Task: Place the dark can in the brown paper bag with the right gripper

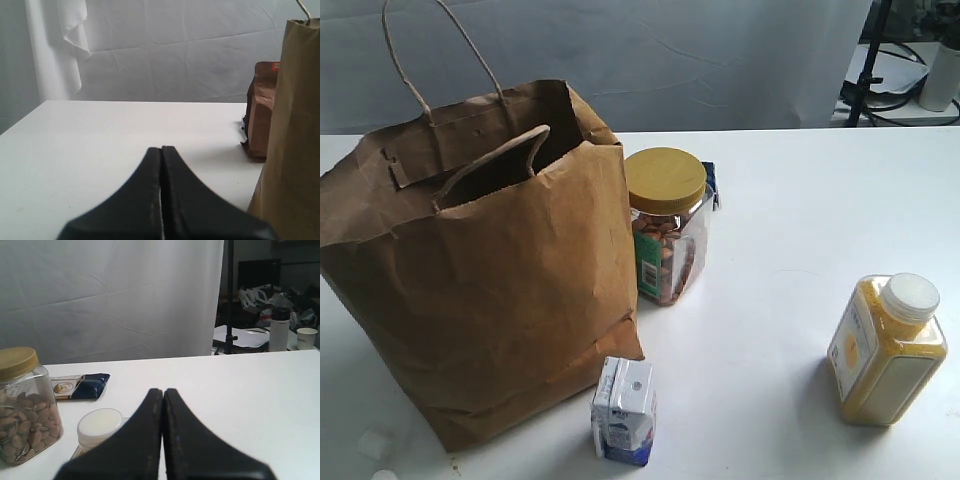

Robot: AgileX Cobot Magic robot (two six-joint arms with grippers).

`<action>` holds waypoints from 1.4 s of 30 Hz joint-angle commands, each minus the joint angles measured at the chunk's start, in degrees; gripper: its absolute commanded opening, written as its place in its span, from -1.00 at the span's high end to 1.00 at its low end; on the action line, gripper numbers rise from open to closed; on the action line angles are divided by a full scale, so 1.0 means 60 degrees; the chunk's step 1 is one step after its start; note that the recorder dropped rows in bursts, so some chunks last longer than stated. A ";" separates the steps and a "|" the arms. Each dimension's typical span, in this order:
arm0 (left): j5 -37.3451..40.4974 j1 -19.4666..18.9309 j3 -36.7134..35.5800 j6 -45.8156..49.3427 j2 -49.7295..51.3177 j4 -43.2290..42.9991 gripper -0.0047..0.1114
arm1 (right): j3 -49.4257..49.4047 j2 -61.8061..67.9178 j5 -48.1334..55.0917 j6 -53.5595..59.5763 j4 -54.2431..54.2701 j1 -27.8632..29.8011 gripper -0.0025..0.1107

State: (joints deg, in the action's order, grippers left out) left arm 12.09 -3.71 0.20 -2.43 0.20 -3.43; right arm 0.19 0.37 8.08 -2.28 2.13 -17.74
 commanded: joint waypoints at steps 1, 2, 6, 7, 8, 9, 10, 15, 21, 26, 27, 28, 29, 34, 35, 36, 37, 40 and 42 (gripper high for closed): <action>-0.0078 0.0072 -0.0034 -0.0029 -0.0033 -0.0024 0.92 | -0.0032 -0.0062 0.0055 0.0134 0.0113 0.0088 0.96; -0.0078 0.0072 -0.0034 -0.0029 -0.0033 -0.0024 0.92 | -0.0032 -0.0062 0.0011 0.0134 0.0113 0.0088 0.96; -0.0078 0.0072 -0.0034 -0.0029 -0.0033 -0.0024 0.92 | -0.0032 -0.0062 0.0011 0.0134 0.0113 0.0088 0.96; -0.0078 0.0072 -0.0034 -0.0029 -0.0033 -0.0024 0.92 | -0.0032 -0.0062 0.0011 0.0134 0.0113 0.0088 0.96; -0.0078 0.0072 -0.0034 -0.0029 -0.0033 -0.0024 0.92 | -0.0032 -0.0062 0.0011 0.0102 0.0141 0.0088 0.96; -0.0078 0.0072 -0.0034 -0.0029 -0.0033 -0.0024 0.92 | -0.0032 -0.0062 0.0011 0.0102 0.0141 0.0088 0.96; -0.0078 0.0072 -0.0034 -0.0029 -0.0033 -0.0024 0.92 | -0.0032 -0.0062 0.0011 0.0102 0.0141 0.0088 0.96; -0.0078 0.0072 -0.0034 -0.0029 -0.0033 -0.0024 0.92 | -0.0032 -0.0062 0.0011 0.0102 0.0141 0.0088 0.96; -0.0078 0.0072 -0.0034 -0.0029 -0.0033 -0.0024 0.92 | -0.0032 -0.0062 0.0011 0.0102 0.0141 0.0088 0.96; -0.0078 0.0072 -0.0034 -0.0029 -0.0033 -0.0024 0.92 | -0.0032 -0.0062 0.0011 0.0102 0.0141 0.0088 0.96; -0.0078 0.0072 -0.0034 -0.0029 -0.0033 -0.0024 0.92 | -0.0032 -0.0062 0.0011 0.0102 0.0143 0.0108 0.96; -0.0078 0.0072 -0.0034 -0.0029 -0.0033 -0.0024 0.92 | -0.0032 -0.0062 0.0011 0.0102 0.0143 0.0169 0.96; -0.0078 0.0072 -0.0034 -0.0029 -0.0033 -0.0024 0.92 | -0.0032 -0.0062 0.0011 0.0102 0.0143 0.0247 0.96; -0.0078 0.0072 -0.0034 -0.0029 -0.0033 -0.0024 0.92 | -0.0032 -0.0062 0.0011 0.0102 0.0143 0.0553 0.96; -0.0078 0.0072 -0.0034 -0.0029 -0.0033 -0.0024 0.92 | -0.0032 -0.0062 0.0011 0.0102 0.0143 0.0575 0.96; -0.0078 0.0072 -0.0034 -0.0029 -0.0033 -0.0024 0.92 | -0.0032 -0.0062 0.0011 0.0102 0.0143 0.0575 0.96; -0.0078 0.0072 -0.0034 -0.0029 -0.0033 -0.0024 0.92 | -0.0032 -0.0062 0.0011 0.0102 0.0143 0.0575 0.96; -0.0078 0.0072 -0.0034 -0.0029 -0.0033 -0.0024 0.92 | -0.0032 -0.0062 0.0011 0.0102 0.0143 0.0575 0.96; -0.0078 0.0072 -0.0034 -0.0029 -0.0033 -0.0024 0.92 | -0.0032 -0.0062 0.0011 0.0102 0.0143 0.0575 0.96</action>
State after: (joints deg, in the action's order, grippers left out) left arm 11.98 -3.71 0.20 -2.43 0.20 -3.43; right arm 0.19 0.37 8.28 -1.81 2.72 -14.69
